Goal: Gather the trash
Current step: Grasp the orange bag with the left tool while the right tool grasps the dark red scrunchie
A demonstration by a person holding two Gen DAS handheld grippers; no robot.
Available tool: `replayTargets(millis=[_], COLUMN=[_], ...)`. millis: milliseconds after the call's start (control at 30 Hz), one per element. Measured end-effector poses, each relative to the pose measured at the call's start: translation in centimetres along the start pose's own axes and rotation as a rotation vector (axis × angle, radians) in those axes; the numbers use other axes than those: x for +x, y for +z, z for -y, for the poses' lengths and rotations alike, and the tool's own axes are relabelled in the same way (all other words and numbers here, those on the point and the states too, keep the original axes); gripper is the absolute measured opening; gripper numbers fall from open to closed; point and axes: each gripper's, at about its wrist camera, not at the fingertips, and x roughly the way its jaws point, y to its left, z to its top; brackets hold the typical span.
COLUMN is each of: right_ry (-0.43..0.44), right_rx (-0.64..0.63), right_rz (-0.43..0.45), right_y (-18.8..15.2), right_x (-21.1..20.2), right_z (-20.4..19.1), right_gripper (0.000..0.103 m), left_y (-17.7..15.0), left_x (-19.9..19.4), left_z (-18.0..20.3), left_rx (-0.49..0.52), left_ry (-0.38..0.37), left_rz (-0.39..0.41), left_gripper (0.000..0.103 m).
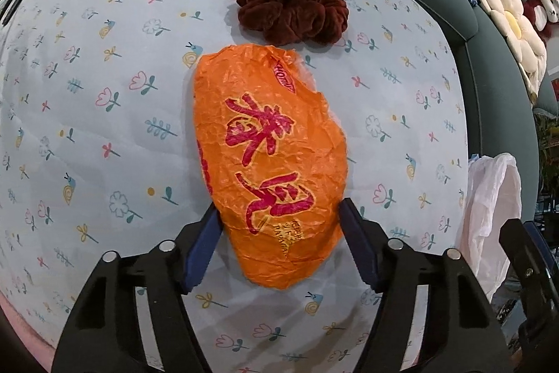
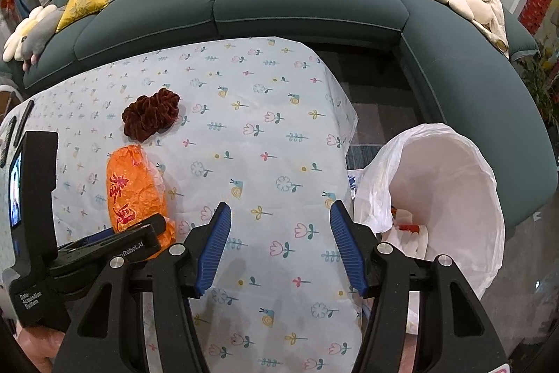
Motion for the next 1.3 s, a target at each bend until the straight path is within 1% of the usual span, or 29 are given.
replayTargets(millis=[133,200,233,300,467,633,733,867,1000,1133,1300], right_ry=[0.002,0.005,0.008,0.012,0.029,0.058,0.087,0.122,0.151,0.138,0.108], right_rx=[0.001,0.003,0.003,-0.001,-0.013,-0.034,-0.027,-0.011,0.017,0.028,0.033], right_rz=[-0.008,-0.011,-0.013,-0.013,-0.018,-0.019,-0.026,-0.035,-0.065,-0.073,-0.110], right_y=[-0.2,-0.2,-0.2,-0.2,0.2,1.4,2.7,4.7,7.2,9.5,10.8], right_x=[0.2,0.3,0.3,0.3,0.6,1.4,2.3,3.9,6.1,8.1,10.8], right_z=[-0.1,-0.3,-0.5,-0.9,-2.1,-4.5,-6.2,-8.3,-10.5,-12.5,-13.7], right_gripper=[0.057,0.057,0.057,0.057,0.057,0.057,0.057,0.057,0.057,0.057,0.057], left_y=[-0.2,-0.3,-0.4,-0.6,-0.7,0.2,1.2,2.9,4.5,6.1,7.4], left_x=[-0.2,-0.3,-0.5,-0.8,-2.1,-3.7,-4.7,-5.6,-5.8,-5.4,-4.9], left_z=[-0.4,-0.7,-0.9,-1.5,-3.2,-5.8,-7.1,-8.4,-9.1,-9.4,-9.7], left_rx=[0.003,-0.001,-0.002,-0.003,0.000,-0.031,-0.038,-0.032,-0.003,0.032,0.047], left_ry=[0.000,-0.007,-0.010,-0.018,-0.023,-0.010,0.018,0.053,0.096,0.127,0.122], left_rz=[0.007,0.007,0.008,0.012,0.045,0.089,0.122,0.158,0.187,0.197,0.197], left_gripper=[0.054,0.045,0.043,0.033,0.018,0.017,0.017,0.017,0.017,0.017,0.017])
